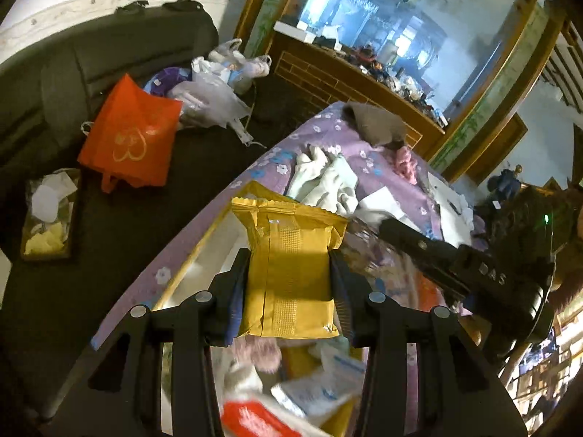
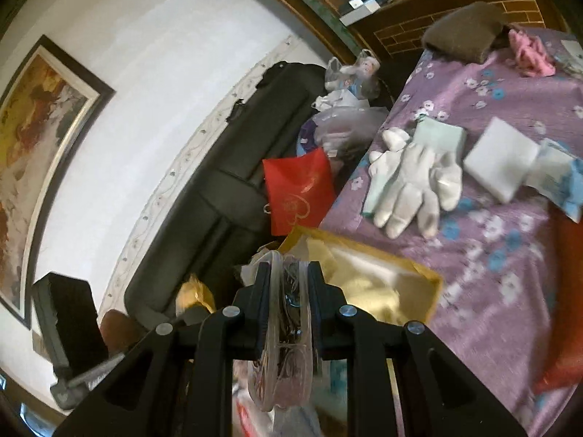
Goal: Organize soft objects
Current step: 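Carry the yellow packet and container over the box and open both tools, then grasp the blue knit plush with the left tool while the right tool grasps the red packet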
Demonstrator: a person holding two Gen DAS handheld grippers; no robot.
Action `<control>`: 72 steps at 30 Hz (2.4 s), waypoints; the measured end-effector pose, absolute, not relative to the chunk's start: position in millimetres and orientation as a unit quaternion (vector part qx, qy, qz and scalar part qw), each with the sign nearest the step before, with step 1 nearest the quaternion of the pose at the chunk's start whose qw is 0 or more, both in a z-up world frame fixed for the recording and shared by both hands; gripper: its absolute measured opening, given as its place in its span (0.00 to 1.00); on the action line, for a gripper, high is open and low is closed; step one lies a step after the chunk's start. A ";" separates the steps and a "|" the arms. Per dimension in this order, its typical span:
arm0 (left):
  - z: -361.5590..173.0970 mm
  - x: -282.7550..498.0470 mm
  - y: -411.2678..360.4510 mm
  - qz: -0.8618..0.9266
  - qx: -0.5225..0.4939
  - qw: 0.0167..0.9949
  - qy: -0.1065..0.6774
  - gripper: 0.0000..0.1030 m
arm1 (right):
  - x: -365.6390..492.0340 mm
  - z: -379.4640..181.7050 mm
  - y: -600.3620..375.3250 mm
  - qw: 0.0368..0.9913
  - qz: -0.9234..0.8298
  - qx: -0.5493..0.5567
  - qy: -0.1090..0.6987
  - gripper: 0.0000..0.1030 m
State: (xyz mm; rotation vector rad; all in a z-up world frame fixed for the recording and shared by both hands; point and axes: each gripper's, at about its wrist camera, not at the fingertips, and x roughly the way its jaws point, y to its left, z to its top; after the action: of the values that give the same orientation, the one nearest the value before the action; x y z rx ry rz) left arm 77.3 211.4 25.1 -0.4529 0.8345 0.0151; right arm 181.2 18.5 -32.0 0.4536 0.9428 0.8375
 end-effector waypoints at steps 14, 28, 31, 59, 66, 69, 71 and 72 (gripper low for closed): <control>-1.9 82.3 232.4 -0.017 -0.287 0.875 0.389 0.75 | 192.2 -55.8 37.2 0.774 0.388 0.197 0.460 0.56; 44.0 19.9 164.8 -0.018 -0.272 0.896 0.349 0.75 | 133.3 -14.7 -77.8 0.827 0.381 0.167 0.379 0.62; 46.9 23.8 130.9 -0.042 -0.254 0.895 0.365 0.75 | 137.8 -24.9 -109.3 0.828 0.358 0.170 0.398 0.62; 0.6 229.8 -28.7 -0.087 -0.154 0.858 0.483 0.75 | 169.7 -107.1 -204.4 0.816 0.244 0.244 0.464 0.62; -30.8 299.0 -55.4 -0.104 -0.069 0.853 0.507 0.75 | 173.6 -110.9 -214.2 0.798 0.241 0.274 0.480 0.61; -42.2 300.0 -70.2 -0.130 -0.034 0.843 0.520 0.75 | 175.4 -112.2 -216.7 0.789 0.247 0.284 0.485 0.61; -45.9 292.6 -80.3 -0.154 -0.021 0.838 0.522 0.75 | 176.0 -112.8 -217.4 0.787 0.248 0.287 0.487 0.61; -46.0 289.0 -84.6 -0.156 -0.015 0.838 0.522 0.75 | 176.4 -113.5 -217.4 0.785 0.248 0.289 0.489 0.62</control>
State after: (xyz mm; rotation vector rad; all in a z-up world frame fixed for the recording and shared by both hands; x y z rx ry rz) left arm 289.0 -84.6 -46.0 -0.0320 1.1050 -0.3308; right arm 176.4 -217.4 -113.5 0.6245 1.0545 0.5357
